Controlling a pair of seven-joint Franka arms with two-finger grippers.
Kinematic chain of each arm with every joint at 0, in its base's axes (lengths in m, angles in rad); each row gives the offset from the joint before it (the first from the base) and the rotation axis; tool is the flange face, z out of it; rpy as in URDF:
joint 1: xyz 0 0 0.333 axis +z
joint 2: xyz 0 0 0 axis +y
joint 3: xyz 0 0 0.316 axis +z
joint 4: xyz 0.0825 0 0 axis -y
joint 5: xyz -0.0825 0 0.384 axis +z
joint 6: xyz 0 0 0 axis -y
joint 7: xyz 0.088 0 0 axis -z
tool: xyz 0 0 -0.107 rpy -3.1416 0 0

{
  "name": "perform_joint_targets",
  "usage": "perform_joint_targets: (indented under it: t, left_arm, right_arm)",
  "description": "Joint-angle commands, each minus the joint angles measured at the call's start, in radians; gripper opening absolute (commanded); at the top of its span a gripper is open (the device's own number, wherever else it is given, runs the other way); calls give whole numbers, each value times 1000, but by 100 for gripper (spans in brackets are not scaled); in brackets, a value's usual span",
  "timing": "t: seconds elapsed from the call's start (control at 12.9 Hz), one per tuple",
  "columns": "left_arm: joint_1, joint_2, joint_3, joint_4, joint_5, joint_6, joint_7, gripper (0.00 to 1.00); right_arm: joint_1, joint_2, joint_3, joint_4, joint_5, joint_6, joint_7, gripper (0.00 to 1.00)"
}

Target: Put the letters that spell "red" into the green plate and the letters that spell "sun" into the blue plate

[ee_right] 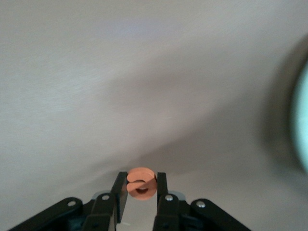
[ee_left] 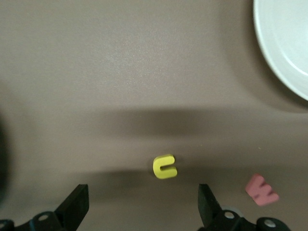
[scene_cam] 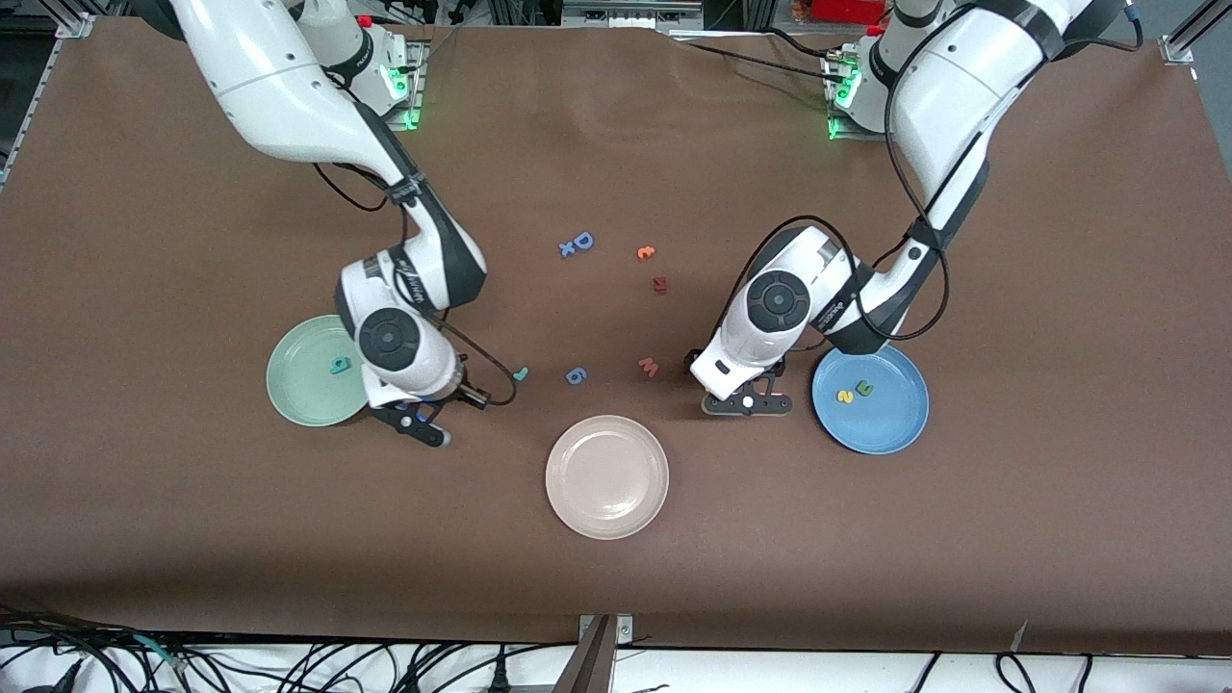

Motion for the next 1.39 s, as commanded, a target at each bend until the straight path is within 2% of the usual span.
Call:
perform_joint_targets:
  t: [0.0,0.08,0.31,0.46,0.54,0.62,0.7,1.08,1.24,1.31]
  left_arm:
    - [-136,60,116,96,-13,-2,-12,100]
    - [-159,63,138,98,-16,-2,-14,100]
    - [-161,82,138,98,-17,-2,-14,100]
    - [-157,82,138,98,-13,-2,-12,93]
    - [-156,82,138,98,-11,-2,-12,86]
    - [-153,83,138,98,-11,-2,-6,81]
    - [-150,85,138,98,-11,0,2,77]
    - [-160,95,138,98,-14,0,-6,65]
    - [-157,89,138,98,-11,1,2,46]
    - [-156,88,137,100,-13,1,2,31]
  right_arm:
    - [-75,-98,8,-75,0,-58,-126,23]
    - [-106,-121,8,-92,0,-79,-181,23]
    - [-219,-201,8,-187,0,-87,-375,23]
    - [-245,-221,8,-227,-2,-81,-406,25]
    - [-249,-221,6,-231,0,-80,-404,41]
    - [-249,-221,6,-232,3,-77,-391,86]
    - [-249,-223,6,-231,3,-77,-391,100]
    - [-176,-212,6,-218,15,-22,-237,100]
    - [-120,-181,8,-194,15,-3,-144,100]
    - [-83,-143,8,-147,15,-3,-89,100]
